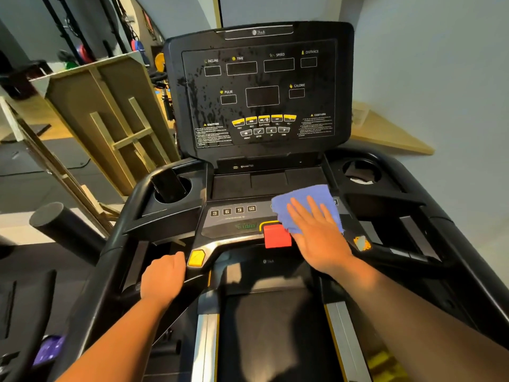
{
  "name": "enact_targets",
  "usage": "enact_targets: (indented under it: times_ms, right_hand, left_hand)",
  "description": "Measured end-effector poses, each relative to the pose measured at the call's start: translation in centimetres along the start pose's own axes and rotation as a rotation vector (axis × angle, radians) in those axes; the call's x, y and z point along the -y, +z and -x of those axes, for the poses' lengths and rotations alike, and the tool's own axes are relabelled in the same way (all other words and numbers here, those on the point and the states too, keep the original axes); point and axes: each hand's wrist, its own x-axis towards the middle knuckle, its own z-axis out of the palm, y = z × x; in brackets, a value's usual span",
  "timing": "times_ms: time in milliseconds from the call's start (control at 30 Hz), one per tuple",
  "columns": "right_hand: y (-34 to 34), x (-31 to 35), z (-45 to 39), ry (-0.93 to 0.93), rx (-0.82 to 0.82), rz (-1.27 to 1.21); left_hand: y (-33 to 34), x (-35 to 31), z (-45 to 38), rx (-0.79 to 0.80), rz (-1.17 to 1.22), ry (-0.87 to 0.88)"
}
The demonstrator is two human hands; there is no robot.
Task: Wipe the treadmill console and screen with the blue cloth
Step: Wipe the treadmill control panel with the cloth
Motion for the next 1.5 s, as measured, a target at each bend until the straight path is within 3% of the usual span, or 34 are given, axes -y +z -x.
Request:
enact_targets:
  times_ms: [100,167,333,433,633,833,933,1100,1200,1367,1433,1500]
  right_hand:
    - [-0.2,-3.2,2.3,-0.120,0.080,0.036]
    - [-0.2,-4.9,3.8,-0.099,0.030,0.106]
    - [0.2,-4.2,3.8,0.179,-0.135,0.100]
    - [0.1,-0.5,0.7,0.326,-0.141,0.050]
    - [1.7,0.7,1.7,-0.022,-0.104,0.066]
    - [2.3,-1.0,4.7,-0.087,-0.051,0.074]
    - [1.4,0.8,5.1,0.044,-0.213,-0.244]
    - [-5.4,4.7,3.3,0.539,-0.321,-0.907]
    - [-7.1,4.8,1.4,0.771,-0.402,-1.315]
    - [-8.4,5.4,-0.2,0.852,-0.431,-1.667]
    - [-8.6,5.2,-0.9,0.817,-0.417,-1.841]
    - [-8.1,4.2,-1.9,0.735,-0.489,-1.813]
  left_hand:
    - [0.0,0.1,0.0,0.001,0.003,0.007]
    - [0.0,0.1,0.1,0.011,-0.015,0.018]
    - [-0.1,-0.1,0.2,0.000,-0.005,0.018]
    - [-0.2,-0.1,0.2,0.002,-0.014,0.014]
    - [-0.3,-0.2,0.2,0.003,-0.030,0.013]
    - [0.1,0.1,0.2,-0.015,0.049,0.025]
    - [0.0,0.2,0.1,0.005,0.254,-0.013]
    - [-0.3,0.9,-0.9,-0.095,0.791,-0.107]
    - [-1.3,1.2,-2.1,-0.198,0.877,-0.049]
    - [-3.9,1.7,-4.8,-0.396,0.838,0.048]
    - [-4.3,1.9,-6.2,-0.416,0.815,0.039]
    - [-4.3,1.9,-7.8,-0.385,0.797,0.033]
